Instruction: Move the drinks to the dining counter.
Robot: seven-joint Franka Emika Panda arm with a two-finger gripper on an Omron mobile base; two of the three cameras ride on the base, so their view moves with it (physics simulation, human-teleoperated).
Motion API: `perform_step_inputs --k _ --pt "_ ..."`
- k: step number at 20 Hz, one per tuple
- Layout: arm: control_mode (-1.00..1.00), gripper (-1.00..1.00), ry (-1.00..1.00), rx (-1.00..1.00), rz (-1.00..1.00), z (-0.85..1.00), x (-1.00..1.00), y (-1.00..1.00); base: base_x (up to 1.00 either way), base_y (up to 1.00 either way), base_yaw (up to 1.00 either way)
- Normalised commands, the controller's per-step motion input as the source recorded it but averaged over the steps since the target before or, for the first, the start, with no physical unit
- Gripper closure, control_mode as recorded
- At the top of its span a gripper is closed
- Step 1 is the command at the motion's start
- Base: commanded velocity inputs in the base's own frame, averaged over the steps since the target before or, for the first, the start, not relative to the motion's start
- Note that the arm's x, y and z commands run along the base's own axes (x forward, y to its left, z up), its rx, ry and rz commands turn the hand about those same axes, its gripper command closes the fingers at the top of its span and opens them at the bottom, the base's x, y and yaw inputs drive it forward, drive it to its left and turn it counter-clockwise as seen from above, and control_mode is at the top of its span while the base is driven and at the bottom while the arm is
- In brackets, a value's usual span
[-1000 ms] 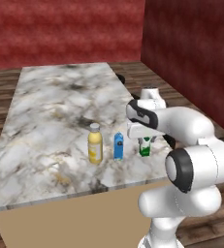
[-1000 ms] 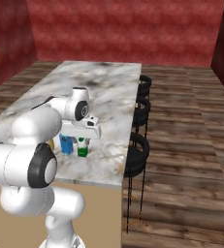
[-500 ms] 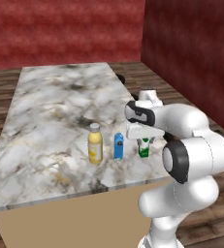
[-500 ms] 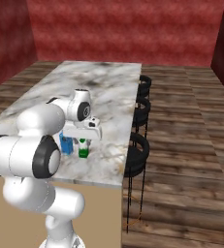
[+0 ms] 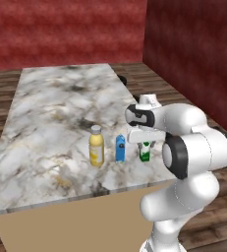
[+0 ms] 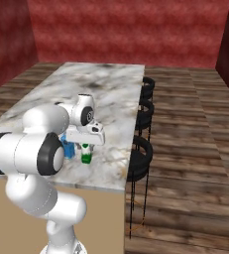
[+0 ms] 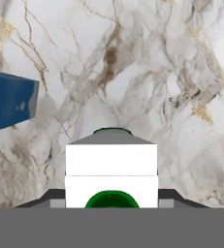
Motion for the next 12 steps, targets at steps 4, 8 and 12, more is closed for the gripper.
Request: perform_step_inputs --k 4,8,12 --pt "-1.00 1.00 0.00 0.00 0.00 -0.16 0.05 0.00 0.00 0.00 0.00" --pt "-1.00 1.00 0.00 0.00 0.00 -0.15 0.03 0.00 0.00 0.00 0.00" --pt "-1.00 1.00 0.00 0.00 0.00 -0.14 0.00 0.00 0.00 0.00 0.00"
